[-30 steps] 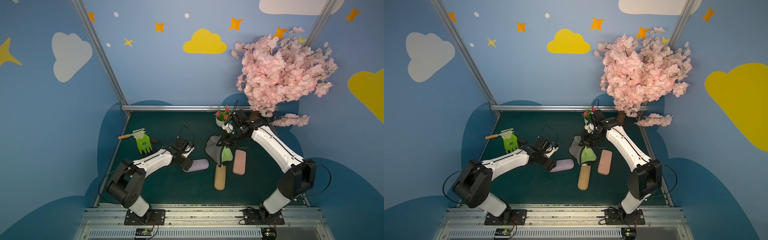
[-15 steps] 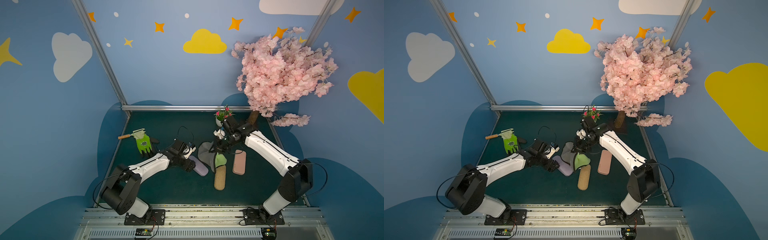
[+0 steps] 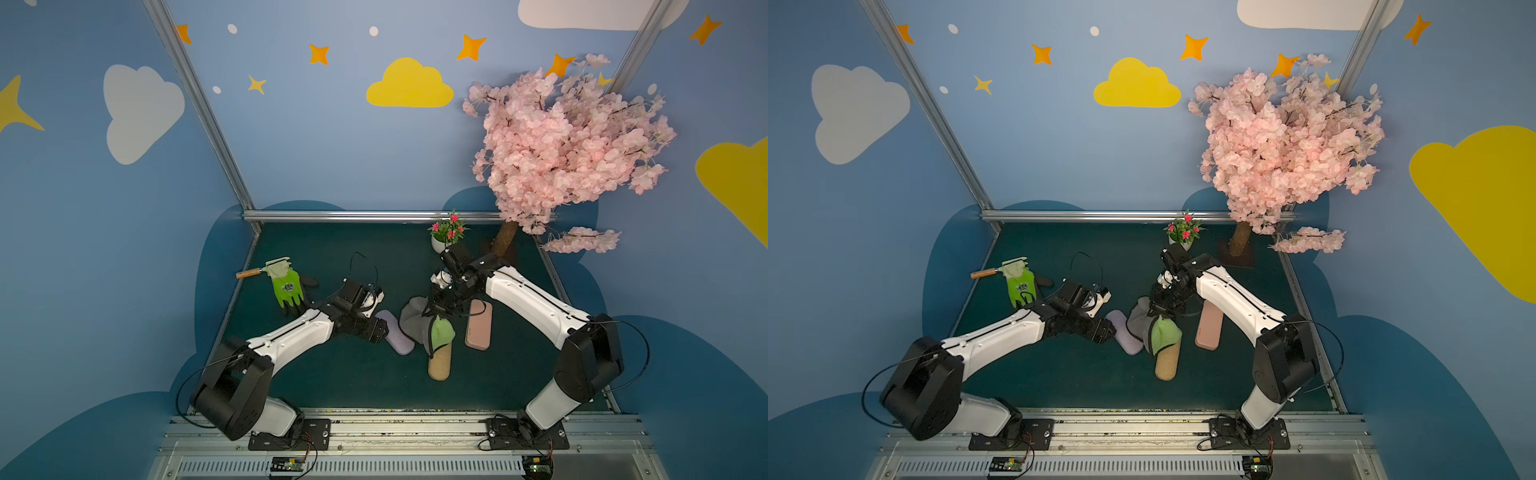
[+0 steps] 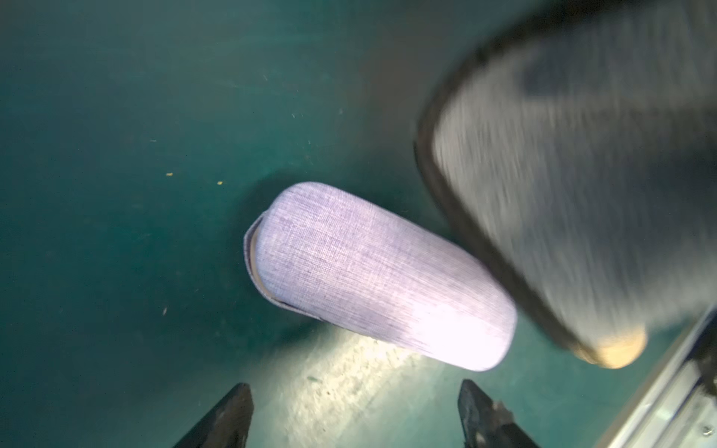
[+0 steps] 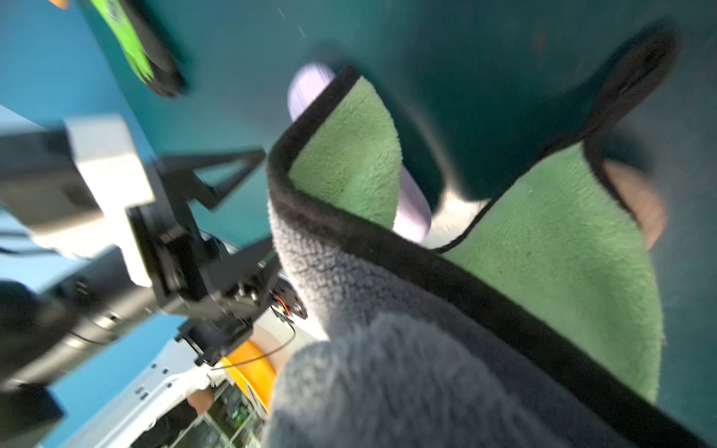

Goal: Wipe the eyeglass case
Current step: Adjust the eyeglass case at the center of the board.

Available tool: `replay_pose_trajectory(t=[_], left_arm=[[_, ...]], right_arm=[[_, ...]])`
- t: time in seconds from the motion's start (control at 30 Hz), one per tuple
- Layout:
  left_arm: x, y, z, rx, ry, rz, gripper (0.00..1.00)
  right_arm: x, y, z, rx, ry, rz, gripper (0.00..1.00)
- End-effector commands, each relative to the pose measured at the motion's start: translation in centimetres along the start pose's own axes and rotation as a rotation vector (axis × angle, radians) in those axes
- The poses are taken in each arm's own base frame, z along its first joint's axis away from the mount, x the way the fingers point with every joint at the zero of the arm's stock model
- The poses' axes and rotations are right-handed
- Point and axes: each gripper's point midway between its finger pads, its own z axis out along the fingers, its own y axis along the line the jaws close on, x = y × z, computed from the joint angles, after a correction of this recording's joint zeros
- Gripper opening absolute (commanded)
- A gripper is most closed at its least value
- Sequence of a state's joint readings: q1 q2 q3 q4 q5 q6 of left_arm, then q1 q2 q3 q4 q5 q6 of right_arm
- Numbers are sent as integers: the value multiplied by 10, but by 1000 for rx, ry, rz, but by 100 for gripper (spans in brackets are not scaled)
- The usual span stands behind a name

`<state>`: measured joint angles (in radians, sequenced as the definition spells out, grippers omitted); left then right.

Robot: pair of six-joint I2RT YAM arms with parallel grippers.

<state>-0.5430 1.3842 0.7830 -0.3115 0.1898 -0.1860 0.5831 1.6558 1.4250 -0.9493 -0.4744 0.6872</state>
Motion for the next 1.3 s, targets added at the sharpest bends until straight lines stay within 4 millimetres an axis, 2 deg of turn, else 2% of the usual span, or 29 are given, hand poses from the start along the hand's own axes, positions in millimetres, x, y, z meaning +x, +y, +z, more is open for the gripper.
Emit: replay_pose_trajectory(t=[0.0,0.07,0.2,0.27,0.43,0.6,0.7,0.77,0.9,1.03,1.13,1.2,1.27], left_arm=[[-1,-8,-2,57,-84,-154,85],[-7,-9,2,81,-119,-206,87],[-12,-20,11,129,-41,-274,87],[-7,-21,15,127,14,-304,87],[1,-20,24,132,45,-349,87],[-6,-4,27,101,51,-340,88],[-9,-2,26,111,45,-334,88],[-6,-3,22,112,45,-321,87],[2,-11,7,122,-38,-213,87],[1,-9,5,39,-133,-31,89],[2,-4,16,5,-114,45,90],[6,-2,25,-19,-93,105,91],[10,-5,33,-17,-86,173,92]], right_arm=[[-2,-29,7,135,46,13,0],[-4,-41,21,202,72,13,0],[14,-43,53,252,178,-13,0],[31,-30,65,213,238,-23,0],[70,15,86,86,343,-45,0],[78,42,95,25,372,-70,0],[71,36,90,44,342,-67,0],[63,29,77,41,314,-56,0],[44,34,28,-30,209,-81,0],[26,44,-13,-105,122,-99,0],[22,52,-13,-134,122,-100,0],[22,53,1,-146,139,-82,0],[23,62,22,-187,160,-66,0]])
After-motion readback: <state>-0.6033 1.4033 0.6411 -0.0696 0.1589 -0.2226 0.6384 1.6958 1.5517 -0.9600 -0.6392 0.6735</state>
